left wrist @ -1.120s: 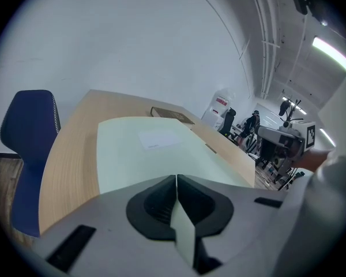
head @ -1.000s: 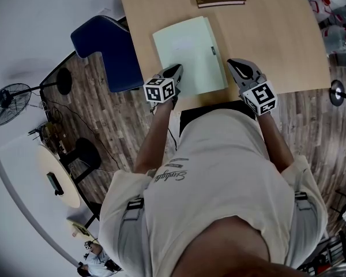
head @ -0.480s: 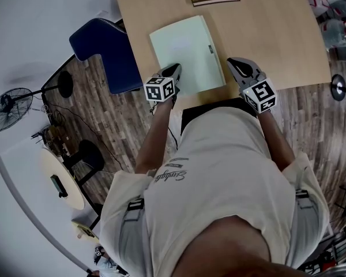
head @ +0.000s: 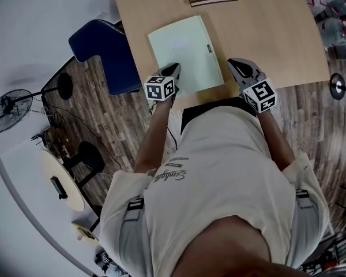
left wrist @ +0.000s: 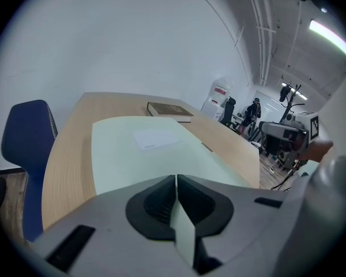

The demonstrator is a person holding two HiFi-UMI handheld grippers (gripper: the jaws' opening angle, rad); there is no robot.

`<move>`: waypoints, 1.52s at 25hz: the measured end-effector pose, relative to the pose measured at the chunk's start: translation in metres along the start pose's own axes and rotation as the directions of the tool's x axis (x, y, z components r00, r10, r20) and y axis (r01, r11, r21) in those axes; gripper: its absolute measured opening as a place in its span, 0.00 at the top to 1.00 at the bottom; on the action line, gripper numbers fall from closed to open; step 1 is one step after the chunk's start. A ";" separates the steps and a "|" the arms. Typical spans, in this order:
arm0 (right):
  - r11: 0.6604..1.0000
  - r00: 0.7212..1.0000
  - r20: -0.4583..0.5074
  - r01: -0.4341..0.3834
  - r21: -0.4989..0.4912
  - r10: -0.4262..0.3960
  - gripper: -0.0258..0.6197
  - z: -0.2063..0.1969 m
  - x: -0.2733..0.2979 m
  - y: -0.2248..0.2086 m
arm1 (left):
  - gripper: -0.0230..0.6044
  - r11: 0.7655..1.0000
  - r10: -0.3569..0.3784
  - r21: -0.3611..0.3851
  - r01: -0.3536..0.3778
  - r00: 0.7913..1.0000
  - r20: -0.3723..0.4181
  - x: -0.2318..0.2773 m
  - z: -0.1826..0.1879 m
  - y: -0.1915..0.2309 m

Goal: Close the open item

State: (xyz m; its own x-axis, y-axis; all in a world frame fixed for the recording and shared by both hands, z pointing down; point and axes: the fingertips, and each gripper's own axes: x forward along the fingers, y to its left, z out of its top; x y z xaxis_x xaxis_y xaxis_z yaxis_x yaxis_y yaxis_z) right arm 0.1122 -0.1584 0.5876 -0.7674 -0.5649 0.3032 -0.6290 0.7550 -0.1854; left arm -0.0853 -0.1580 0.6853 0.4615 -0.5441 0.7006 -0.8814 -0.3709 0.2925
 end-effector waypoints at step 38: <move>0.999 0.999 -0.035 0.012 0.045 -0.010 0.97 -0.017 0.005 -0.010 | 0.94 0.989 0.011 0.150 0.010 0.991 -0.136 0.018 -0.007 -0.003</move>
State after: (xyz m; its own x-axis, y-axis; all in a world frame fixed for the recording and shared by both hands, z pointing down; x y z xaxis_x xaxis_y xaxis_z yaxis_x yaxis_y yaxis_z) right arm 0.1166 -0.1636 0.6067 -0.7561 -0.5604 0.3379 -0.6429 0.7324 -0.2240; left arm -0.0750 -0.1612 0.7014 0.4339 -0.4403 0.7860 -0.8516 -0.4851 0.1984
